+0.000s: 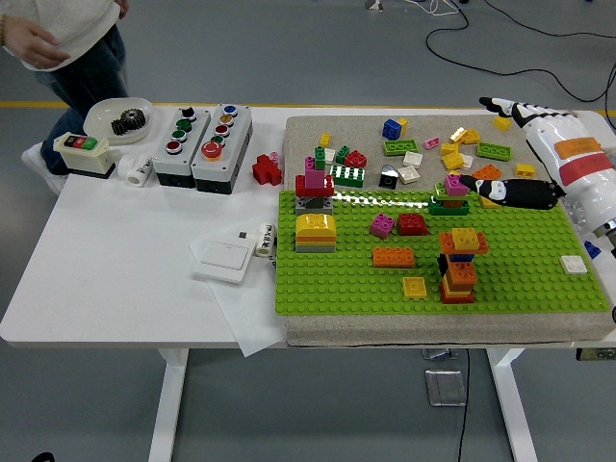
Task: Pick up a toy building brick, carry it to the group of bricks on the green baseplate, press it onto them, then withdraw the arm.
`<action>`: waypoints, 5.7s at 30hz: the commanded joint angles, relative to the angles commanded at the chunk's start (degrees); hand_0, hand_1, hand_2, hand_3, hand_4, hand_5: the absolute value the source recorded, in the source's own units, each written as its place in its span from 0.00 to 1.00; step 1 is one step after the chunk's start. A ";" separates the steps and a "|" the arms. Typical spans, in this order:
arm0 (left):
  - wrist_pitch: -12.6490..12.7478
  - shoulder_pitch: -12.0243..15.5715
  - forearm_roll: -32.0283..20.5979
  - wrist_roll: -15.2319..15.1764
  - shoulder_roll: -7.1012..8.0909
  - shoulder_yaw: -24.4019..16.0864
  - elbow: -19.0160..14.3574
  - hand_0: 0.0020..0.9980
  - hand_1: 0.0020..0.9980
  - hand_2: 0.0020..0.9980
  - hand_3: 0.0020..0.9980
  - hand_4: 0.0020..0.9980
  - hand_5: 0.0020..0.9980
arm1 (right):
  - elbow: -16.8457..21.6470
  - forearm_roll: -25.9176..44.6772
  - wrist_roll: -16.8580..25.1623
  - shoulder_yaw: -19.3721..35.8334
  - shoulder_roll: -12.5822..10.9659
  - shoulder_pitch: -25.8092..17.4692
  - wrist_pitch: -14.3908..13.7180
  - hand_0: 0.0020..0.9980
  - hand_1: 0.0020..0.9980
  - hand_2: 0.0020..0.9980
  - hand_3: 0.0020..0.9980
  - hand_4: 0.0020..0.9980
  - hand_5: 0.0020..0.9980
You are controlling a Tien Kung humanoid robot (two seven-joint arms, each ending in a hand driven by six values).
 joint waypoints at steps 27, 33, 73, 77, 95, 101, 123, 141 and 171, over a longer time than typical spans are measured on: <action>-0.45 0.11 0.35 -0.33 0.03 -0.31 0.20 0.55 0.61 0.68 0.61 0.64 0.73 | 0.21 -1.41 -1.78 1.32 0.05 0.46 0.10 0.76 0.75 0.81 0.85 0.92 0.60; -0.47 0.23 0.43 -0.32 0.03 -0.38 0.17 0.55 0.61 0.68 0.61 0.64 0.73 | 0.21 -1.31 -1.87 2.03 -0.03 0.23 0.02 0.76 0.75 0.81 0.84 0.92 0.60; 0.08 -0.32 -1.15 -0.34 0.08 0.64 0.17 0.55 0.61 0.68 0.61 0.64 0.74 | -11.68 -0.48 -1.85 7.40 -3.25 2.58 5.62 0.73 0.74 0.81 0.84 0.90 0.59; -0.03 -0.29 -0.89 -0.28 0.11 0.52 0.18 0.55 0.61 0.68 0.61 0.64 0.73 | -15.32 -0.87 -1.25 8.00 -4.34 3.30 7.13 0.72 0.73 0.81 0.83 0.89 0.59; 0.30 -0.38 -1.53 -0.39 0.14 0.86 0.15 0.55 0.61 0.68 0.61 0.64 0.73 | -25.00 -2.31 4.83 5.09 -5.89 4.54 13.22 0.71 0.73 0.80 0.80 0.88 0.57; 0.02 -0.49 -1.43 -0.48 0.09 0.80 0.10 0.55 0.61 0.68 0.61 0.64 0.73 | -26.73 -2.41 9.08 1.82 -5.31 5.87 14.62 0.67 0.66 0.74 0.69 0.86 0.52; -0.36 -0.27 -1.60 -0.70 -0.06 0.98 0.06 0.55 0.61 0.68 0.61 0.64 0.73 | -35.38 0.24 13.35 -10.54 -1.59 11.34 13.00 0.63 0.63 0.72 0.79 0.89 0.29; -0.75 -0.07 -0.79 -0.65 -0.29 0.57 -0.18 0.55 0.62 0.68 0.61 0.64 0.73 | -41.10 2.95 15.03 -16.14 1.52 13.42 9.65 0.62 0.62 0.72 0.80 0.89 0.28; -1.02 -0.46 -0.05 -0.83 -0.57 0.15 -0.41 0.55 0.62 0.69 0.61 0.64 0.73 | -46.18 -0.50 12.05 -21.86 3.89 17.23 6.80 0.53 0.53 0.60 0.60 0.78 0.30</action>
